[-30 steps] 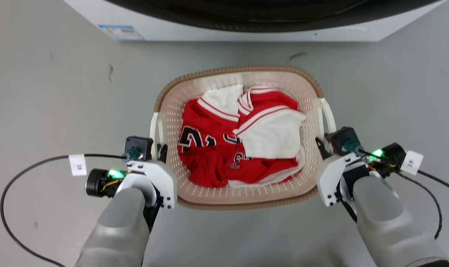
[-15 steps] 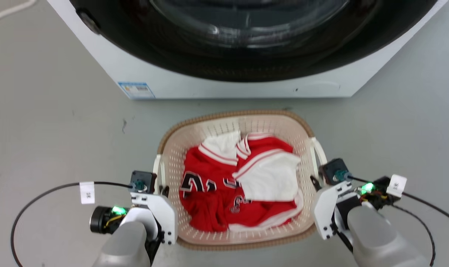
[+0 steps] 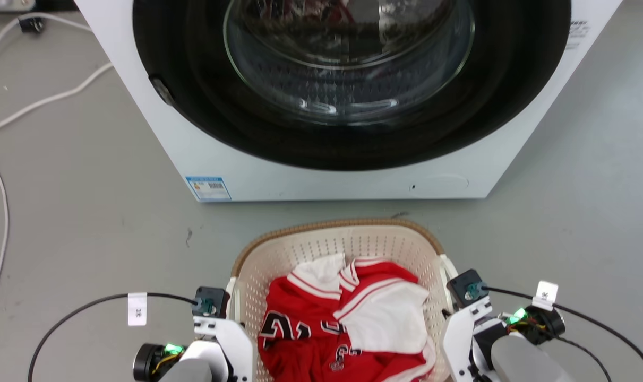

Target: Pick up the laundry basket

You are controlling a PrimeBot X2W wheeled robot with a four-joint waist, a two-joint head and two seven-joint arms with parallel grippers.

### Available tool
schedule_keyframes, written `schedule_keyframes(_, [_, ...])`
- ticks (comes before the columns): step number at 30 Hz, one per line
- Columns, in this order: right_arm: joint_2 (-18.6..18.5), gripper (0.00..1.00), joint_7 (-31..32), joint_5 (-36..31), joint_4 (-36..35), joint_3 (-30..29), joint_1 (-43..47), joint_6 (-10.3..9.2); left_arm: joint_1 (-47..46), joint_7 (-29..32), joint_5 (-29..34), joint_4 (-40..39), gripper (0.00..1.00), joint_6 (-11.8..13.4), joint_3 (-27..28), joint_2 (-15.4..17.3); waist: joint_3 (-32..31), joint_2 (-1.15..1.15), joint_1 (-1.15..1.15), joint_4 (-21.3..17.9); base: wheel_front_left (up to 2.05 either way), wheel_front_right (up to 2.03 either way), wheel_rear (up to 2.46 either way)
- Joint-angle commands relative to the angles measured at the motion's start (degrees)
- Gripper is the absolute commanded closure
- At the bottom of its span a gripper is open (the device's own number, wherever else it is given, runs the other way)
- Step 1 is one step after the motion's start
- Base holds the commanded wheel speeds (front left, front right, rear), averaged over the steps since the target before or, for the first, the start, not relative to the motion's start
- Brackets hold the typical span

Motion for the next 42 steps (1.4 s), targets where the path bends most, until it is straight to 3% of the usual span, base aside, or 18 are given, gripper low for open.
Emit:
schedule_keyframes(1, [0.2,1.00,0.6,0.6,-0.2,1.4,1.4,0.18,0.7,0.3,-0.7,-0.3,1.00,-0.1,-0.8,0.2,-2.2,0.00,0.01,0.1,0.00,0.00,0.00])
schedule_keyframes(19, [0.1,1.00,3.4,7.6,0.6,9.4,7.2,0.19,7.3,2.3,-7.2,-0.3,1.00,0.0,-5.7,2.3,-12.2,0.00,0.01,-0.2,0.00,0.00,0.00])
schedule_keyframes(42, [0.1,1.00,7.6,13.7,2.0,14.7,8.1,0.19,8.5,6.6,-13.0,-0.6,1.00,0.0,-11.5,2.9,-15.1,0.00,0.01,-0.3,0.00,0.00,0.00])
